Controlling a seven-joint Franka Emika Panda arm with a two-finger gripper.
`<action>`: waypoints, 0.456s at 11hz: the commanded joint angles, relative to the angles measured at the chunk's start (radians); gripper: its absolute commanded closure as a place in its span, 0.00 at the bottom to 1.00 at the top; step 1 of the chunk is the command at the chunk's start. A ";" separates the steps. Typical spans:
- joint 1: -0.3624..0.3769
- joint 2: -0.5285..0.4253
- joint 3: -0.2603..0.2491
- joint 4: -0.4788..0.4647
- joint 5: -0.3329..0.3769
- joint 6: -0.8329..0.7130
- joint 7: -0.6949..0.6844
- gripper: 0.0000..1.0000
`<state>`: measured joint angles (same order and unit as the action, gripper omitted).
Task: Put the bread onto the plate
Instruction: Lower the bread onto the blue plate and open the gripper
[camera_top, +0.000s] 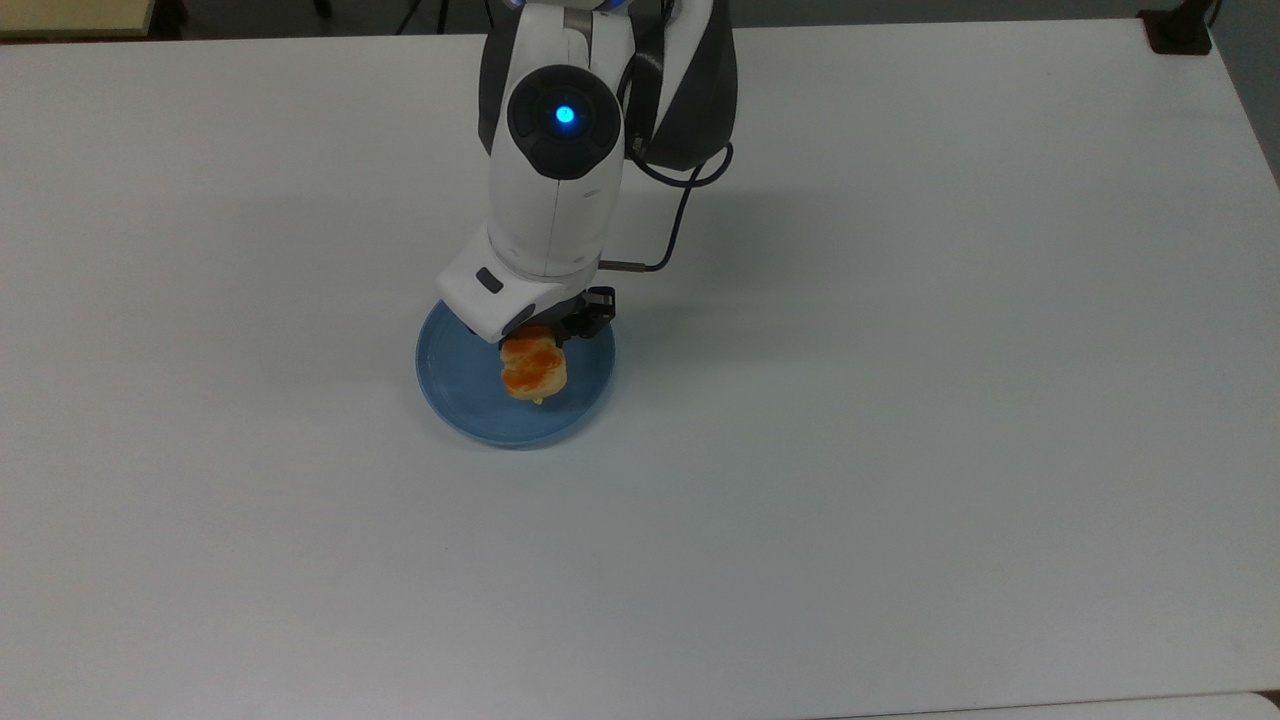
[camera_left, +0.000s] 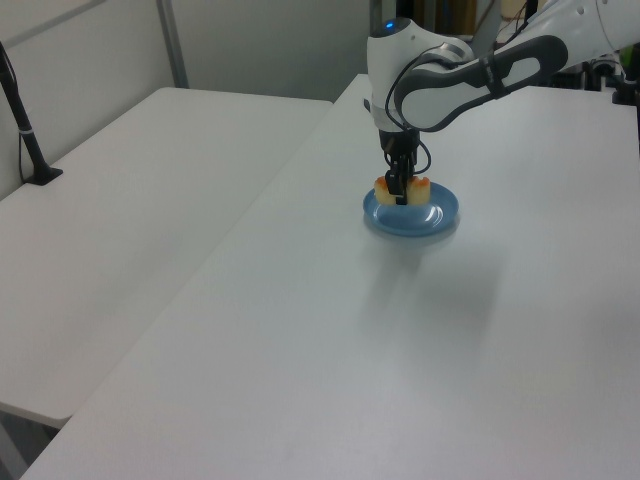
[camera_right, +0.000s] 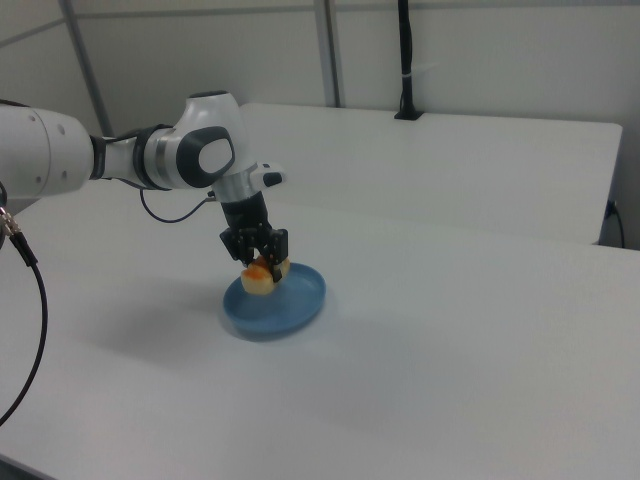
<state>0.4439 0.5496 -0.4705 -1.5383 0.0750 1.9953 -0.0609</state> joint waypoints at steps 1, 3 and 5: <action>0.009 -0.017 -0.008 -0.045 -0.069 0.000 -0.011 0.00; 0.013 -0.026 -0.008 -0.045 -0.081 -0.010 0.013 0.00; 0.004 -0.092 0.015 -0.037 -0.083 -0.070 0.157 0.00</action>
<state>0.4415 0.5465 -0.4716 -1.5582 0.0118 1.9952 -0.0338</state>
